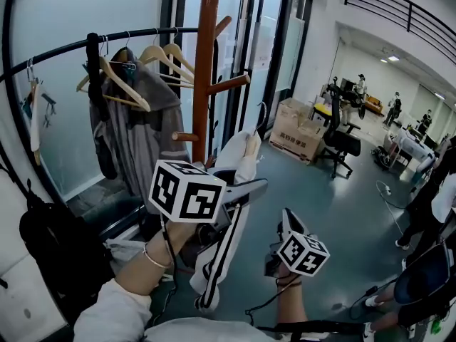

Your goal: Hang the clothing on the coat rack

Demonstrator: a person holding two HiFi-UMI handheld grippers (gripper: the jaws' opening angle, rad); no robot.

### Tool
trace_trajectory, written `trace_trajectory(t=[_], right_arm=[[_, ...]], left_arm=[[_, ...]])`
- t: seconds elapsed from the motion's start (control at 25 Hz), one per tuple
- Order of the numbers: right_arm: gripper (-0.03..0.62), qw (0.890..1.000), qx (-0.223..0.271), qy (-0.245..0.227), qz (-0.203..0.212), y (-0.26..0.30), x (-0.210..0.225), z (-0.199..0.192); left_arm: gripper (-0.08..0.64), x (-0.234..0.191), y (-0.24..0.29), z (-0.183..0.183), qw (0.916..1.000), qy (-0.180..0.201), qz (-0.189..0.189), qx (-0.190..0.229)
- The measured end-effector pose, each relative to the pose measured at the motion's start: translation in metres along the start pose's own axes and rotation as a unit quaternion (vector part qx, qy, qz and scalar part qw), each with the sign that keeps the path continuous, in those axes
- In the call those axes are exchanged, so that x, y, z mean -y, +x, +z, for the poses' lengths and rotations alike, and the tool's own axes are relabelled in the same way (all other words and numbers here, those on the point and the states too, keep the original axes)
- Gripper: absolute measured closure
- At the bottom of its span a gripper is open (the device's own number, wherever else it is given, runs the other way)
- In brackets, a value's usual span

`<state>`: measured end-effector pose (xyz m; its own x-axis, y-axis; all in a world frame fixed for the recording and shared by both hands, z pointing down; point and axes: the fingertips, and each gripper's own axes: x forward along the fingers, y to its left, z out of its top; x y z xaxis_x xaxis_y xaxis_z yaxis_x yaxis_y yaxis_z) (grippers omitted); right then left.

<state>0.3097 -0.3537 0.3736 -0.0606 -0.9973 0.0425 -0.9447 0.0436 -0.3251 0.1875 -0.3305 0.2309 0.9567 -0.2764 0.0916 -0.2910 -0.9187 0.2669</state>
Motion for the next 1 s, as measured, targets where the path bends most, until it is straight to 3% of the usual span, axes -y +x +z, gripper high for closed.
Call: trace_trajectory(t=[1.0], right_arm=[[0.569, 1.0, -0.005, -0.007, -0.013, 0.004, 0.005, -0.001]], left_arm=[[0.388, 0.024, -0.015, 0.049, 0.9984, 0.035, -0.039, 0.021]])
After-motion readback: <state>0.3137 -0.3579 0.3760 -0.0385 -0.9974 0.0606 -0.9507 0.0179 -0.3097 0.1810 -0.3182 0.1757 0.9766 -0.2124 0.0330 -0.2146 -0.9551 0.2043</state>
